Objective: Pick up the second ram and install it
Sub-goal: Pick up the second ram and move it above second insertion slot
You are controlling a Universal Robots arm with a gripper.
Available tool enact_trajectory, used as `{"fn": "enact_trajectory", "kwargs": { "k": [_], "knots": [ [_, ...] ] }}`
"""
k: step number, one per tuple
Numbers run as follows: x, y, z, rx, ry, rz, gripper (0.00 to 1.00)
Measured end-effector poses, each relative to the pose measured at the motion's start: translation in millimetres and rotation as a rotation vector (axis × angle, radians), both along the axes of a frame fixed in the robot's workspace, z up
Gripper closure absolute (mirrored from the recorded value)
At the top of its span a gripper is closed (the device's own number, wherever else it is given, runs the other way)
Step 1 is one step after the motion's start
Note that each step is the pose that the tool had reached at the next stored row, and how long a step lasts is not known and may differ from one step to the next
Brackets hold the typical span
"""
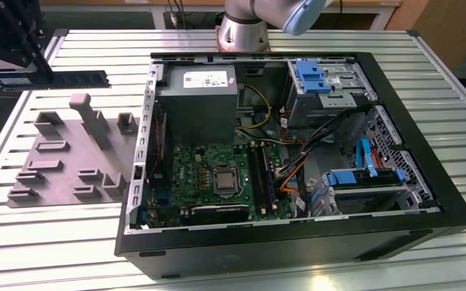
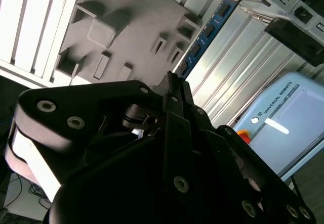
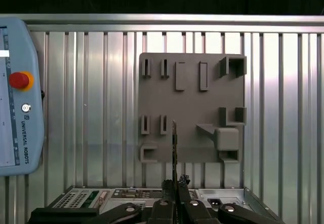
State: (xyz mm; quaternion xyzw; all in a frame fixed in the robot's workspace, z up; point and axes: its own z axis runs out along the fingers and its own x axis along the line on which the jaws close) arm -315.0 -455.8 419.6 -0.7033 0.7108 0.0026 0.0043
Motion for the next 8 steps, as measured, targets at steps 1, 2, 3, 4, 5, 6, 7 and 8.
{"fn": "enact_trajectory", "kwargs": {
  "k": [1, 2, 3, 4, 5, 6, 7, 8],
  "knots": [
    [3.0, 0.0, 0.0, 0.0, 0.0, 0.0, 0.86],
    [5.8, 0.0, 0.0, 0.0001, 0.0, 0.0, 0.86],
    [8.5, 0.0, 0.0, 0.0001, -0.0001, 0.0, 0.86],
    [11.3, 0.0, 0.0, 0.0, 0.0, 0.0, 0.86],
    [14.0, 0.0, 0.0, 0.0, 0.0, 0.0, 0.86],
    [16.7, 0.0, 0.0, 0.0, 0.0, 0.0, 0.86],
    [19.4, 0.0, 0.1, -0.0001, 0.0001, 0.0, 0.86],
    [22.2, 0.0, 0.1, -0.0001, 0.0001, 0.0, 0.86]
  ]
}}
